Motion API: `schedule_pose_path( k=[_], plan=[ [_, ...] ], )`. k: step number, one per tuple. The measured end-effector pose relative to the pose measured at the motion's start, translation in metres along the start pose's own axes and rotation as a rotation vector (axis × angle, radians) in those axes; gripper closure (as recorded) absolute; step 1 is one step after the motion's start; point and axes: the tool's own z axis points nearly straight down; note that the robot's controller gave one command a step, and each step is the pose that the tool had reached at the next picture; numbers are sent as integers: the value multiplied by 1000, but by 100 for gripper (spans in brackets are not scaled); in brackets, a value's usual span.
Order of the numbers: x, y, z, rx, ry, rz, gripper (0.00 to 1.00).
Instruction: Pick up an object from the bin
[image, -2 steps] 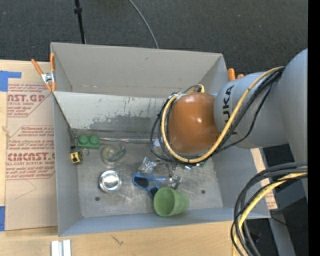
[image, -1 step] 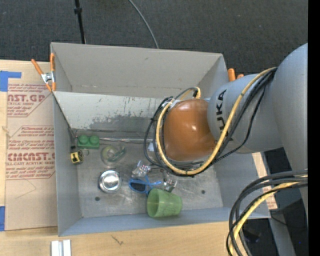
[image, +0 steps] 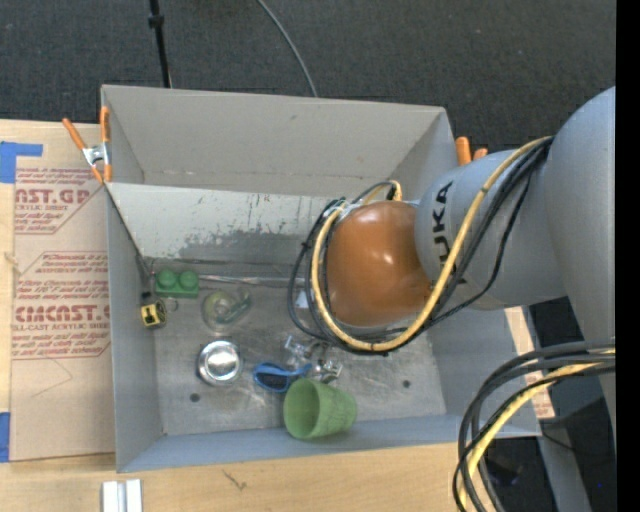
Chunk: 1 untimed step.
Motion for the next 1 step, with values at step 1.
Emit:
schedule_pose_path(
  k=[1],
  plan=[
    [-9, 0, -167, -8, 6, -79, 100]
  ],
)
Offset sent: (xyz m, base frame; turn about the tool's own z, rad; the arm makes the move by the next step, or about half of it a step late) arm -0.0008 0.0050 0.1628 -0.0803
